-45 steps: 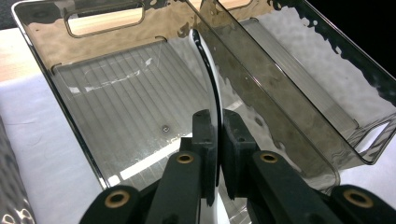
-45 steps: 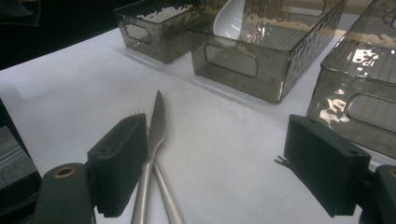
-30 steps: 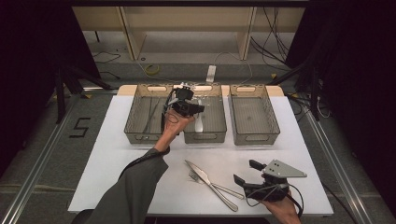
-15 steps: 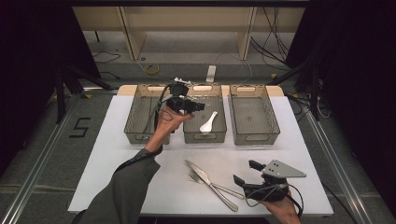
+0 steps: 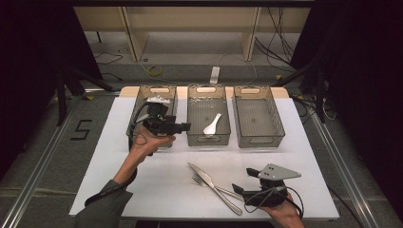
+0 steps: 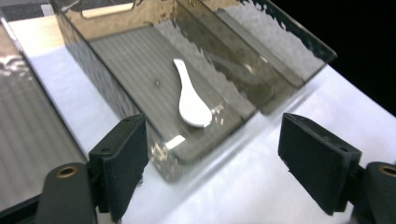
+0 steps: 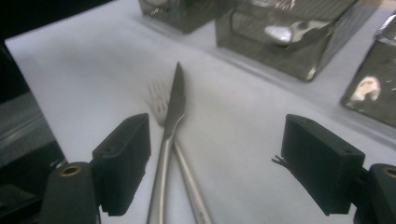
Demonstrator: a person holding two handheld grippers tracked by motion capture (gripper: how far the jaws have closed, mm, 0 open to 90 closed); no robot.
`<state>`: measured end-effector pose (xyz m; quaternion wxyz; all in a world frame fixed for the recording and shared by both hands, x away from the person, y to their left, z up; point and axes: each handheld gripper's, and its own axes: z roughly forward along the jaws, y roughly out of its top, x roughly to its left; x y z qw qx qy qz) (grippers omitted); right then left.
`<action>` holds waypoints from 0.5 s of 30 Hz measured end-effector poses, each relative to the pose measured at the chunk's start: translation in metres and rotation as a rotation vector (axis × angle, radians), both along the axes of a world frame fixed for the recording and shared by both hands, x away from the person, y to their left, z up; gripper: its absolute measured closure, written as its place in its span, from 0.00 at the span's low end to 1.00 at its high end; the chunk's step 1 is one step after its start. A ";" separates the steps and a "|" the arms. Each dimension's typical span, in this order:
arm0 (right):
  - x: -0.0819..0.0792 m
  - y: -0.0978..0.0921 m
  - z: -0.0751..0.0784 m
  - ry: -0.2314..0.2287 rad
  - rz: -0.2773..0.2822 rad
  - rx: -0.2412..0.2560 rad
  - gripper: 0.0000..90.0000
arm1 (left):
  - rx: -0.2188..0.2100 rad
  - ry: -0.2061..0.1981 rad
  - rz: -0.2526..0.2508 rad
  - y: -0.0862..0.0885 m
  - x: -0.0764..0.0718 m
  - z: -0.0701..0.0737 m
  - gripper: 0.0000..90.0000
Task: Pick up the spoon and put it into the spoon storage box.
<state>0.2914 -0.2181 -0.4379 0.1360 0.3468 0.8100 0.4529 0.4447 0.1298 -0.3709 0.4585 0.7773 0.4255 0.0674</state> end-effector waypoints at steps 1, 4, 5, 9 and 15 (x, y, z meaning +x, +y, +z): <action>0.000 0.003 0.000 0.002 0.010 -0.016 0.29 | -0.009 -0.007 0.002 0.002 -0.004 -0.002 0.25; -0.001 0.010 0.000 0.016 0.033 -0.039 0.30 | -0.027 -0.017 -0.008 0.006 -0.014 -0.008 0.25; -0.001 0.012 0.000 0.023 0.037 -0.045 0.30 | -0.039 -0.017 -0.011 0.007 -0.017 -0.009 0.23; 0.000 0.021 -0.001 0.052 0.060 -0.094 0.29 | -0.074 -0.036 -0.020 0.012 -0.028 -0.017 0.23; 0.003 0.033 -0.006 0.087 0.092 -0.163 0.29 | -0.016 -0.078 -0.037 0.027 -0.048 -0.024 0.22</action>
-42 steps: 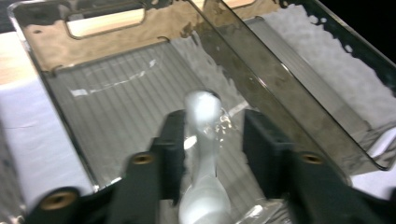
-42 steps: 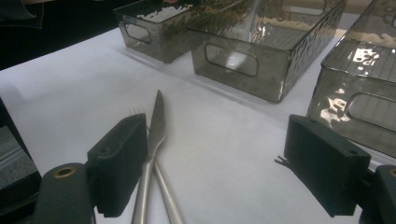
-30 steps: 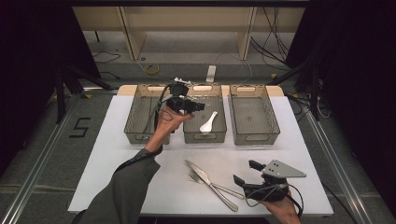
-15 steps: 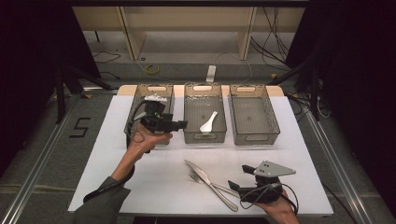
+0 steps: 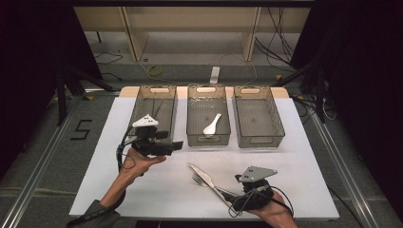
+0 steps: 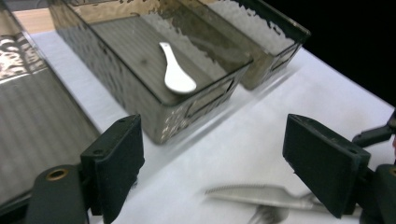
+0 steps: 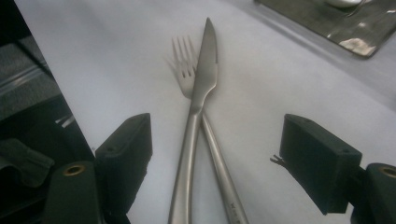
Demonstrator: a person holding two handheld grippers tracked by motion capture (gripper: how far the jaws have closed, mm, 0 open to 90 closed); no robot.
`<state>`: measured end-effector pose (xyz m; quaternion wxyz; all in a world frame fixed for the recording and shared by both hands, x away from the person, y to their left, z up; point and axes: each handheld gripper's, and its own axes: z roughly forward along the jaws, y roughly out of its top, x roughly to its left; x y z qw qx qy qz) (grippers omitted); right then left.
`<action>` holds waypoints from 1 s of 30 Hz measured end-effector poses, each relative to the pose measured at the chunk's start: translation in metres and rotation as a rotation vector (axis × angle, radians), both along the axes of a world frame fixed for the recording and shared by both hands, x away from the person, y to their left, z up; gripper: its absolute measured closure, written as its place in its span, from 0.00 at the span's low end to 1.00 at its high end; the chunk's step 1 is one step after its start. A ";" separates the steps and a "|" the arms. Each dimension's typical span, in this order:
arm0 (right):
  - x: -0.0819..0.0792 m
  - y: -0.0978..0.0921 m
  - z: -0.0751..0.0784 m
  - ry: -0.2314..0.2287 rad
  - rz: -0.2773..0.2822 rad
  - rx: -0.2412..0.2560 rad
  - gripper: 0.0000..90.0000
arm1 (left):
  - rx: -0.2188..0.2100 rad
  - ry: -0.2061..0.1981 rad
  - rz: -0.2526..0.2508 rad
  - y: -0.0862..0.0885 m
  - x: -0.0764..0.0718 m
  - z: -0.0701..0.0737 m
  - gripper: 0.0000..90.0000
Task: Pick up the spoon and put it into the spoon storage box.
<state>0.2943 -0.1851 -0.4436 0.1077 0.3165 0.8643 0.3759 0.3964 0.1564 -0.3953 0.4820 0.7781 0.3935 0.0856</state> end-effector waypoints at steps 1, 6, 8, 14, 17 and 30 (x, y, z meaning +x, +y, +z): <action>0.001 0.001 -0.001 0.000 0.002 -0.009 0.30 | -0.006 -0.006 0.008 0.003 -0.003 0.000 0.22; 0.005 0.008 -0.002 0.020 0.005 -0.042 0.30 | -0.059 -0.031 0.030 0.015 -0.014 -0.002 0.22; 0.007 0.011 -0.003 0.026 0.011 -0.061 0.30 | -0.067 -0.038 0.030 0.016 -0.017 -0.004 0.22; 0.013 0.019 -0.007 0.043 0.023 -0.111 0.30 | -0.044 -0.039 0.023 0.017 -0.023 -0.010 0.22; 0.015 0.020 -0.007 0.057 0.027 -0.122 0.31 | -0.033 -0.048 0.024 0.017 -0.026 -0.011 0.22; 0.022 0.031 -0.010 0.073 0.061 -0.203 0.33 | -0.029 -0.059 0.015 0.021 -0.036 -0.014 0.20</action>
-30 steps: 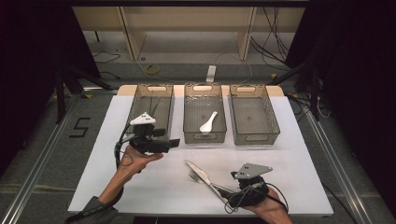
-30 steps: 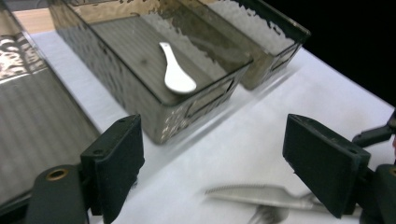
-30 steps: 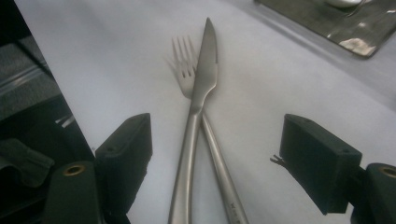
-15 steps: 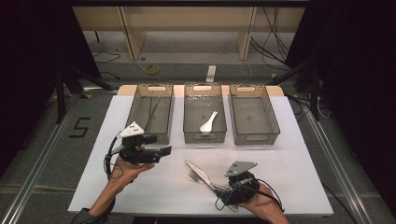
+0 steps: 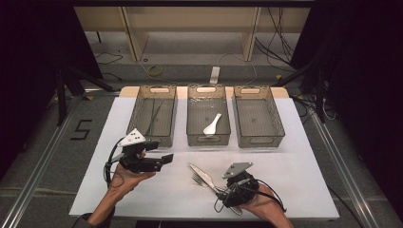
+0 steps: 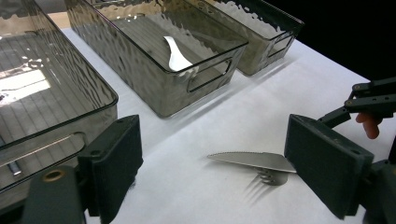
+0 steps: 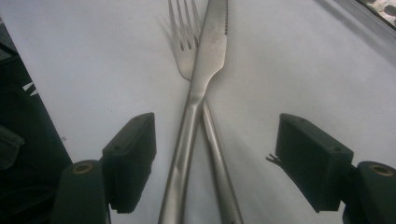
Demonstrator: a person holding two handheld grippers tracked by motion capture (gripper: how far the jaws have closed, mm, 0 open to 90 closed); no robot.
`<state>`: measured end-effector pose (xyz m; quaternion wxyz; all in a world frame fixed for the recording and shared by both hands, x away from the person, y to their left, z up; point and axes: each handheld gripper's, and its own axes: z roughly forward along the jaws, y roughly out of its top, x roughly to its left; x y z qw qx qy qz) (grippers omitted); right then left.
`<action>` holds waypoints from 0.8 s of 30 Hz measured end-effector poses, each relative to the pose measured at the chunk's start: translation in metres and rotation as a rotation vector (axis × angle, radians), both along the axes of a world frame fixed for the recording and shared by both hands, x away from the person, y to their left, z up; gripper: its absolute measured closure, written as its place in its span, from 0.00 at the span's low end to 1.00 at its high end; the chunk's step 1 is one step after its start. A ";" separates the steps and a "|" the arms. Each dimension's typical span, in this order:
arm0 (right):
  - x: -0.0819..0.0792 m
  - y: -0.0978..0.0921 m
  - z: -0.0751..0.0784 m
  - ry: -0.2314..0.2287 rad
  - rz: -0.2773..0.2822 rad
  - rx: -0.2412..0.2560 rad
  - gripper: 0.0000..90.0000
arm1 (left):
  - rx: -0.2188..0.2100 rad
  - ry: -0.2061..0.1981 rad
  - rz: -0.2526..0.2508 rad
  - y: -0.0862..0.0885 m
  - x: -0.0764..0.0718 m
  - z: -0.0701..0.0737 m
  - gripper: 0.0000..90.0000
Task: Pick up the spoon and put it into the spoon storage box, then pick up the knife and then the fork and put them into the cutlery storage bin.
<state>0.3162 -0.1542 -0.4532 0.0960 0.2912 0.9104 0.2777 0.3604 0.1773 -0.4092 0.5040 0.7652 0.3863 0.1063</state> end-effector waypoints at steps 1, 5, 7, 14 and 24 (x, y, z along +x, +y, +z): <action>0.000 0.002 0.000 0.004 -0.007 -0.001 0.34 | -0.005 -0.001 0.001 0.001 0.000 0.000 0.20; 0.002 0.006 -0.001 0.014 0.003 -0.023 0.35 | -0.018 -0.024 0.005 0.003 -0.003 0.000 0.19; 0.003 0.008 -0.002 0.020 0.010 -0.035 0.35 | -0.024 -0.030 0.004 0.004 -0.005 0.001 0.19; 0.006 0.012 -0.004 0.033 0.014 -0.053 0.38 | -0.022 -0.032 0.001 0.005 -0.007 0.001 0.18; 0.010 0.015 -0.007 0.045 0.027 -0.080 0.44 | 0.006 -0.036 -0.013 -0.002 -0.011 -0.002 0.18</action>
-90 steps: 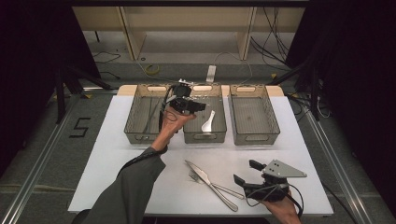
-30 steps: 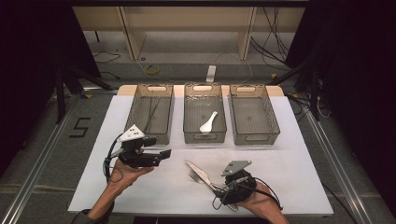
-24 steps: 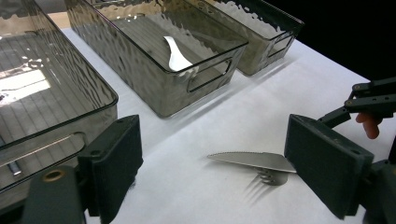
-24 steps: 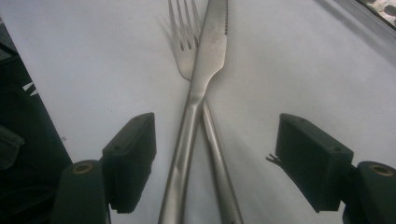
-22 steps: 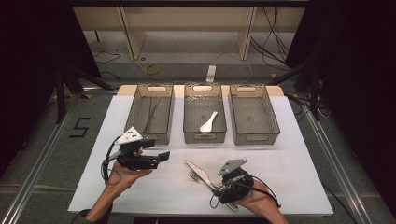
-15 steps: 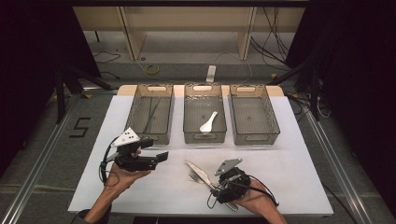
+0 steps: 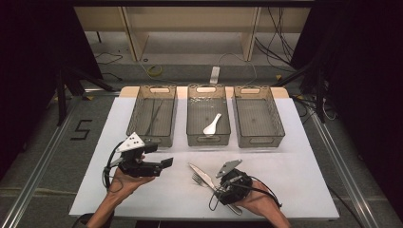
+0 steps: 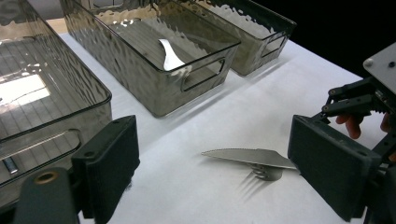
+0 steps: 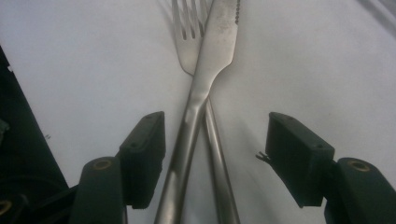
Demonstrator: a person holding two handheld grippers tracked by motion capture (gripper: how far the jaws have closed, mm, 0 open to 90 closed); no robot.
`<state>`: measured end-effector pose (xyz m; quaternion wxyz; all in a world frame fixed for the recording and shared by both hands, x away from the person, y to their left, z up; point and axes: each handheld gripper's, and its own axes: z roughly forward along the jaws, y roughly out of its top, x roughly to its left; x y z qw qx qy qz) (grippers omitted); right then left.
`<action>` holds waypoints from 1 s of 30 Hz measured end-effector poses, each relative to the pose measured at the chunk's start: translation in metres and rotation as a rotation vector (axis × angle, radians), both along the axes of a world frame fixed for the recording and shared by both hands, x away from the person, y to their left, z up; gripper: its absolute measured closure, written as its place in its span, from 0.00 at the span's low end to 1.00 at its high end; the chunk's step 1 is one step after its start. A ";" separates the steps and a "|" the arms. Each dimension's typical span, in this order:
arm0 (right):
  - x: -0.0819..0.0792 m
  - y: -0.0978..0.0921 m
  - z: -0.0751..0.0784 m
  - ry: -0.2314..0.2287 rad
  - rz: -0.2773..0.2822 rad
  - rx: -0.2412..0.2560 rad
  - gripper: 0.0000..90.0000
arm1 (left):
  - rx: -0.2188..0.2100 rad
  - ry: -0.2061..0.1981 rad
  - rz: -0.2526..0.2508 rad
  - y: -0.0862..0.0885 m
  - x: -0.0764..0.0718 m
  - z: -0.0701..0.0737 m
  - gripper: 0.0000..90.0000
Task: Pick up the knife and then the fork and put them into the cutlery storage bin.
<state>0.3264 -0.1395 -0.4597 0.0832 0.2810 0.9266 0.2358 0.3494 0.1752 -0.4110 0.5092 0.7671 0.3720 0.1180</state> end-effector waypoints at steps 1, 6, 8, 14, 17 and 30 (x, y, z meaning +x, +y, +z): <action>0.000 0.000 0.000 -0.002 0.001 -0.007 0.44 | 0.006 -0.004 0.001 0.000 0.000 0.000 0.18; 0.001 0.001 0.000 -0.005 0.003 -0.009 0.47 | -0.001 -0.014 0.005 0.000 -0.002 -0.001 0.18; 0.001 0.002 0.000 0.002 0.008 -0.019 0.48 | -0.004 -0.021 0.009 0.000 -0.003 0.000 0.18; 0.002 0.004 -0.001 0.013 0.017 -0.026 0.52 | -0.015 -0.025 0.023 0.002 -0.002 0.000 0.18; 0.003 0.004 0.000 0.023 0.020 -0.022 0.54 | -0.018 -0.027 0.024 0.002 -0.002 0.000 0.18; 0.003 0.013 -0.004 0.035 0.046 -0.056 0.59 | -0.010 -0.024 0.018 0.000 -0.002 0.000 0.18</action>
